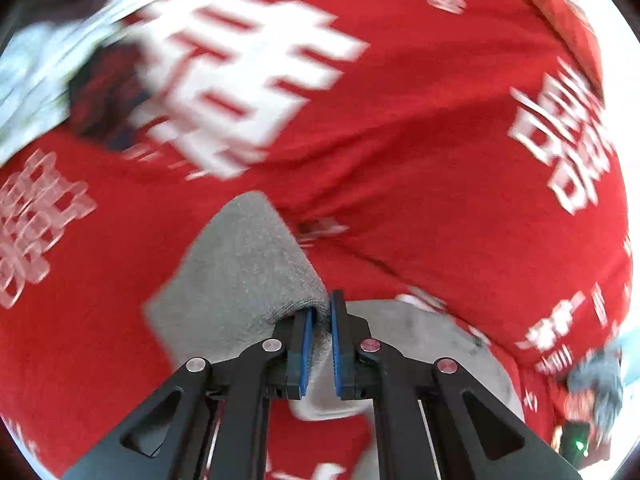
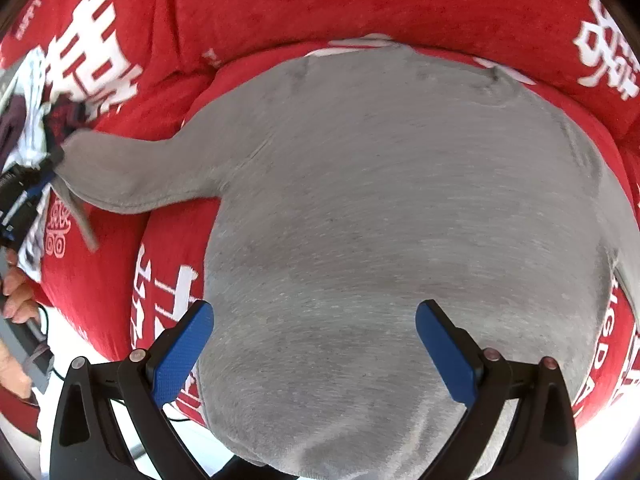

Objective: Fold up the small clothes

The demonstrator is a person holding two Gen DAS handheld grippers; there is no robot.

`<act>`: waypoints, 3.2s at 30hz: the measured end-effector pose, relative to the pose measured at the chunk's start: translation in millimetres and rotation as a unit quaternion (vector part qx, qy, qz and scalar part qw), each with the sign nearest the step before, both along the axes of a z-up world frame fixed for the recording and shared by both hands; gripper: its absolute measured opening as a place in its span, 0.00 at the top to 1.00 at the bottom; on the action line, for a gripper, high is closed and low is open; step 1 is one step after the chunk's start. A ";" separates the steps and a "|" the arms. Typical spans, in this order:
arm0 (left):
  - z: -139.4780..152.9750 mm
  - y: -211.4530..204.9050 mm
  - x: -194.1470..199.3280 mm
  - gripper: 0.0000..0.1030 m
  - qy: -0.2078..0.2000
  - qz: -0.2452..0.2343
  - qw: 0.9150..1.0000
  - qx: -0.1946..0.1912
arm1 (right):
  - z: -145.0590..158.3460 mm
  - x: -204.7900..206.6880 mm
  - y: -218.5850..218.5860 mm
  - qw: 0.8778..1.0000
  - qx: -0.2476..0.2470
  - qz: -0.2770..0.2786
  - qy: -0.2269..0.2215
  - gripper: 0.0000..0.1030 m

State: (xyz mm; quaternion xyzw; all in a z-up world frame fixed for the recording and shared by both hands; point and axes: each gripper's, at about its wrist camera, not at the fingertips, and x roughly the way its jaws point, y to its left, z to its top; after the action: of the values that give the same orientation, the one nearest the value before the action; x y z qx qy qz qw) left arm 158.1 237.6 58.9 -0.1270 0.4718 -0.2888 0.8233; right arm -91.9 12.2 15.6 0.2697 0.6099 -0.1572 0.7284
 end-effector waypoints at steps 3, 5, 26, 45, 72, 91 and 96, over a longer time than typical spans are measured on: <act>18.2 -55.8 -18.2 0.91 -0.022 -0.072 0.997 -0.011 | 5.7 -13.1 -16.7 1.000 -0.003 -0.027 -0.007 0.02; 22.8 -98.6 -33.5 0.91 -0.029 -0.120 0.992 -0.014 | 9.2 -24.3 -32.0 0.999 -0.006 -0.045 -0.011 0.02; -55.1 -213.8 -149.9 0.90 0.010 -0.206 0.959 0.193 | -16.6 -96.7 -158.1 0.994 -0.020 -0.112 0.001 0.02; -74.6 -68.5 -74.8 0.05 0.047 -0.031 0.961 0.270 | -82.9 209.4 -16.4 0.976 -0.120 0.180 -0.023 0.08; -108.2 -121.3 -84.2 0.05 0.021 -0.096 0.936 0.338 | -84.2 -63.8 -223.2 0.932 0.132 -0.312 -0.130 0.31; -94.0 -90.0 -96.3 0.05 0.018 -0.159 0.919 0.361 | -80.3 -122.5 -253.0 0.935 0.079 -0.331 -0.098 0.84; -80.8 -88.4 -60.1 0.05 0.068 -0.134 0.946 0.288 | -67.9 -114.8 -223.9 0.934 0.136 -0.307 -0.121 0.65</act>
State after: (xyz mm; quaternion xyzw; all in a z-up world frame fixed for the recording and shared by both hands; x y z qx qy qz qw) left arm 98.0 149.3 -21.9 0.1607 0.6023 -0.2387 0.7446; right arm -206.7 -211.7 -52.3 0.5573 0.4202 -0.2546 0.6693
